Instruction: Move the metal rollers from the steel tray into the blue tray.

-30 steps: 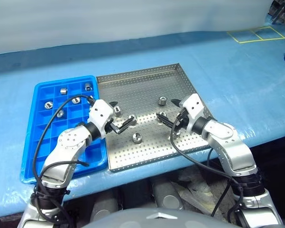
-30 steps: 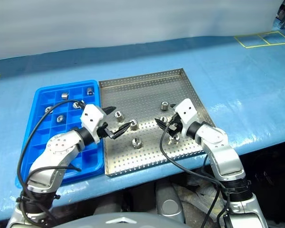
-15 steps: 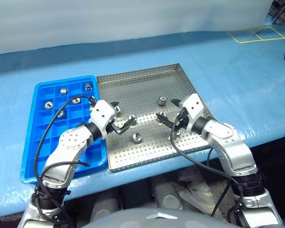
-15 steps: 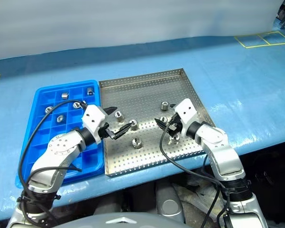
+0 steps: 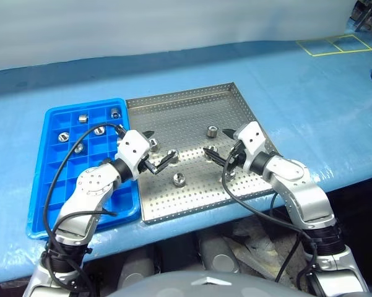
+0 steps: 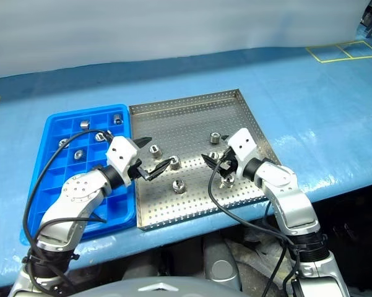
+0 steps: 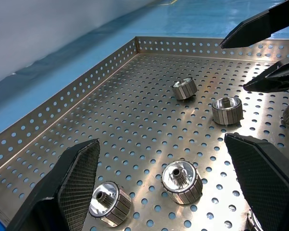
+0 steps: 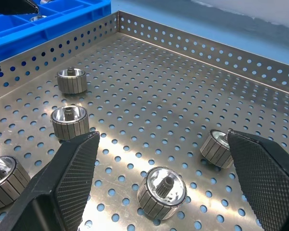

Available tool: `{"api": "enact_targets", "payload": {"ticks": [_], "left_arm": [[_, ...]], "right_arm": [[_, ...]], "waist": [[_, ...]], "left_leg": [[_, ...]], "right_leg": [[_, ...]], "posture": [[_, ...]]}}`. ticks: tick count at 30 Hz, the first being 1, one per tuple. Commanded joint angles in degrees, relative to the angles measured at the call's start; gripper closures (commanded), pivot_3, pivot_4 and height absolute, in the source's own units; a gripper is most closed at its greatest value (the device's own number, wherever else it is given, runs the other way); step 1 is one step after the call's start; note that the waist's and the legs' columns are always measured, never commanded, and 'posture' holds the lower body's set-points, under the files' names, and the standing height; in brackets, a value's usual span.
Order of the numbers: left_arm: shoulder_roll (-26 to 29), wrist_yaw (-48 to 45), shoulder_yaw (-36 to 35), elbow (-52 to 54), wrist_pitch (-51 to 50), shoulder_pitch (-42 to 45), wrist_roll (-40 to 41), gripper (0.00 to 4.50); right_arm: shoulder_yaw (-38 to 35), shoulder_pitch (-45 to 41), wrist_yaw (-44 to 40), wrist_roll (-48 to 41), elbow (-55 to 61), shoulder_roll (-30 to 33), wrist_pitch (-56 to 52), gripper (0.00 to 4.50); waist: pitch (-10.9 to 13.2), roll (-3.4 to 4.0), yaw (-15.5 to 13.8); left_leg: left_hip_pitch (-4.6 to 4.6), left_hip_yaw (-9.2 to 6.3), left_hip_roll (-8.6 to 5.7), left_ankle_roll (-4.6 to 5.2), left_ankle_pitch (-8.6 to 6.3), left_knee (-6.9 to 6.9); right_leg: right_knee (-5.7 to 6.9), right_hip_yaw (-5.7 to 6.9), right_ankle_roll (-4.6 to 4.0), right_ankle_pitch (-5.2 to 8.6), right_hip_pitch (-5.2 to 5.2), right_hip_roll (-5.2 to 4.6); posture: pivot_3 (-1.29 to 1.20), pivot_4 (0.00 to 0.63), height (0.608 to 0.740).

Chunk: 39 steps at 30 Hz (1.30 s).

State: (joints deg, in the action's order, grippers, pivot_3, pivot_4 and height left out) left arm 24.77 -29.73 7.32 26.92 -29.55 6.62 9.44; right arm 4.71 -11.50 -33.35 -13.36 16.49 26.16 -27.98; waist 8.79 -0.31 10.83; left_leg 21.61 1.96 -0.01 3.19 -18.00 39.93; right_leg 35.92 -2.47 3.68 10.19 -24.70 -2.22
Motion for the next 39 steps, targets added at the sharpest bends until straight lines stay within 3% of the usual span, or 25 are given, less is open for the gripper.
{"api": "enact_targets", "payload": {"ticks": [1,14,21,28,39], "left_arm": [[-0.2,0.1,0.1,0.3,1.2,0.4,-0.1,0.00],[-3.2,4.4,0.2,-3.2,-4.9,5.1,-1.5,0.00],[0.9,3.8,1.4,-6.6,-10.2,10.9,-4.4,0.00],[0.3,7.1,-0.9,-9.4,-9.7,13.1,-5.8,0.00],[1.5,0.1,2.6,-4.5,-12.9,10.6,-0.7,0.00]], "right_arm": [[-0.4,-0.4,0.0,-0.2,1.7,-0.3,1.1,0.03],[-0.2,-0.3,0.6,-0.1,1.7,-0.6,1.2,0.03],[-0.3,0.8,1.4,0.0,2.1,-1.4,1.6,0.03],[-0.6,2.3,2.3,0.0,3.0,-1.7,1.9,0.03],[-0.7,2.2,2.6,-0.1,3.2,-1.3,1.9,0.03]], "waist": [[0.0,0.00,0.0],[0.0,-0.01,-0.2],[0.0,0.00,0.2],[0.0,0.00,0.7],[0.0,0.00,1.1]], "left_leg": [[0.00,0.00,0.00,0.00,0.00,0.00],[0.00,0.00,-0.02,0.00,0.00,0.01],[0.00,-0.01,-0.01,0.00,0.00,0.01],[0.01,-0.01,-0.03,0.01,0.00,0.01],[0.01,-0.02,-0.03,0.00,0.00,0.01]], "right_leg": [[0.00,0.00,0.00,0.00,0.00,0.00],[0.00,0.00,0.01,-0.01,0.02,0.00],[0.01,-0.01,0.02,-0.01,0.00,0.05],[-0.01,0.00,0.04,-0.03,0.00,-0.03],[0.01,0.00,0.04,-0.03,-0.01,-0.05]], "posture": [[-0.25,0.150,0.740],[-0.25,0.150,0.740],[-0.28,0.150,0.740],[-0.29,0.150,0.740],[-0.29,0.150,0.740]]}}
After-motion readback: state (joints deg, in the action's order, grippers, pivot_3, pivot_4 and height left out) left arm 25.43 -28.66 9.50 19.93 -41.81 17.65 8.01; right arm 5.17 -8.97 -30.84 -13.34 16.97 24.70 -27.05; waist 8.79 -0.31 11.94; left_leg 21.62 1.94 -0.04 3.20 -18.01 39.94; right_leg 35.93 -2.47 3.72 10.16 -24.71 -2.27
